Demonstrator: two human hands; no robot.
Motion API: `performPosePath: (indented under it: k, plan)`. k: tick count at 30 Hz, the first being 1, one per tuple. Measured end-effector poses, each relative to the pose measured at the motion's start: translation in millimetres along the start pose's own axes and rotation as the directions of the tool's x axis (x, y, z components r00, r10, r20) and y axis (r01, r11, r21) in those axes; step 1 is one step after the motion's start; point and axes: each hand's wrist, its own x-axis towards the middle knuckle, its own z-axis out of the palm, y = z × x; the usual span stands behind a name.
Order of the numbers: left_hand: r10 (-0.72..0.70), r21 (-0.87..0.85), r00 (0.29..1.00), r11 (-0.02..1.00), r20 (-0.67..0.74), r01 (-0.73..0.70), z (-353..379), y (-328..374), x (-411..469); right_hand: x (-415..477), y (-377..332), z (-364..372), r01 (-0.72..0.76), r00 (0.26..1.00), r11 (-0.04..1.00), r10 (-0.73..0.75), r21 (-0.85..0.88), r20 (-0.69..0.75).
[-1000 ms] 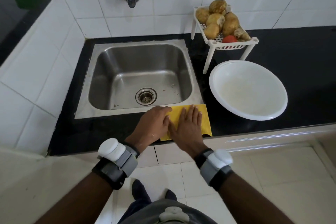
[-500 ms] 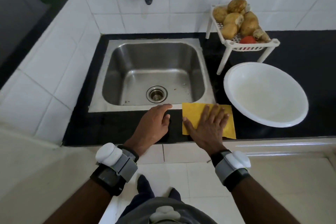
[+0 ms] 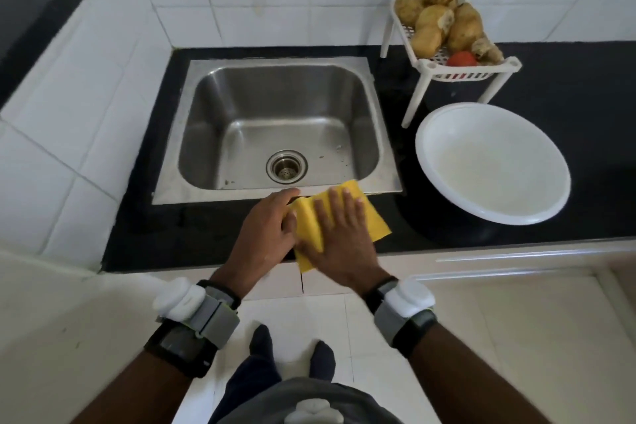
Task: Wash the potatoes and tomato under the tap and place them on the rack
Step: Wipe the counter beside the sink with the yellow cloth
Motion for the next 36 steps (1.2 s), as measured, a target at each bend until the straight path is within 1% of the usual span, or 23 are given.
performPosePath:
  k: [2,4,6,7,9,10,12,13,14,17,20,22,24,26,28,30,32,34,36]
  plan:
    - [0.016,-0.04,1.0,0.999,-0.012,-0.017,3,3,3,-10,35,-9,-0.155,0.987,0.988,0.156,0.013,-0.038]
    - [0.015,-0.081,1.0,0.997,-0.01,-0.016,3,5,6,-13,61,-21,-0.313,0.949,0.945,0.314,0.092,0.001]
    - [0.017,-0.097,1.0,0.995,0.0,-0.017,-2,-1,10,-3,63,-28,-0.44,0.897,0.878,0.44,0.189,0.043]
    - [0.017,-0.098,1.0,0.995,0.002,-0.016,-3,0,11,2,62,-27,-0.485,0.872,0.85,0.489,0.205,0.034]
    - [0.018,-0.108,1.0,0.994,-0.004,-0.018,-14,-10,12,17,42,-19,-0.548,0.832,0.822,0.555,0.155,-0.008]
    - [0.014,-0.115,1.0,0.993,-0.011,-0.015,-19,-14,11,22,31,-13,-0.551,0.83,0.827,0.557,0.109,-0.036]
    - [-0.001,-0.124,0.999,0.992,-0.032,-0.003,-28,-24,12,30,8,-4,-0.498,0.864,0.867,0.499,0.029,-0.064]
    - [-0.03,-0.128,0.998,0.991,-0.053,0.023,-37,-38,10,37,-13,2,-0.441,0.896,0.897,0.441,0.003,-0.062]
    - [-0.056,-0.125,0.996,0.991,-0.072,0.047,-46,-52,7,44,-35,9,-0.394,0.918,0.919,0.392,-0.011,-0.054]
    - [-0.071,-0.126,0.993,0.99,-0.089,0.06,-51,-61,6,49,-75,14,-0.285,0.956,0.959,0.284,-0.007,-0.072]
    - [-0.118,-0.132,0.984,0.986,-0.136,0.1,-67,-79,2,58,-130,23,-0.125,0.992,0.992,0.124,-0.034,-0.021]
    - [-0.135,-0.128,0.977,0.985,-0.166,0.114,-75,-88,1,61,-162,29,-0.01,1.0,0.999,0.009,-0.052,-0.015]
    - [-0.159,-0.128,0.968,0.982,-0.193,0.136,-84,-97,-3,63,-190,36,0.136,0.991,0.989,-0.135,-0.063,0.007]
    - [-0.163,-0.12,0.965,0.983,-0.206,0.141,-86,-99,-3,62,-195,38,0.257,0.966,0.963,-0.256,-0.075,0.023]
    - [-0.149,-0.129,0.969,0.984,-0.198,0.125,-83,-94,0,59,-183,35,0.324,0.946,0.946,-0.324,-0.016,-0.007]
    - [-0.143,-0.127,0.976,0.984,-0.161,0.123,-77,-85,4,55,-160,33,0.336,0.942,0.941,-0.335,0.041,-0.033]
    - [-0.108,-0.123,0.984,0.988,-0.14,0.091,-69,-76,10,49,-134,30,0.281,0.96,0.959,-0.28,0.039,-0.03]
    - [-0.031,-0.143,0.994,0.99,-0.103,0.016,-53,-60,18,36,-94,23,0.149,0.988,0.989,-0.149,0.004,-0.032]
    - [0.032,-0.148,0.997,0.988,-0.071,-0.042,-41,-46,22,24,-57,17,-0.006,0.997,1.0,0.007,0.008,-0.071]
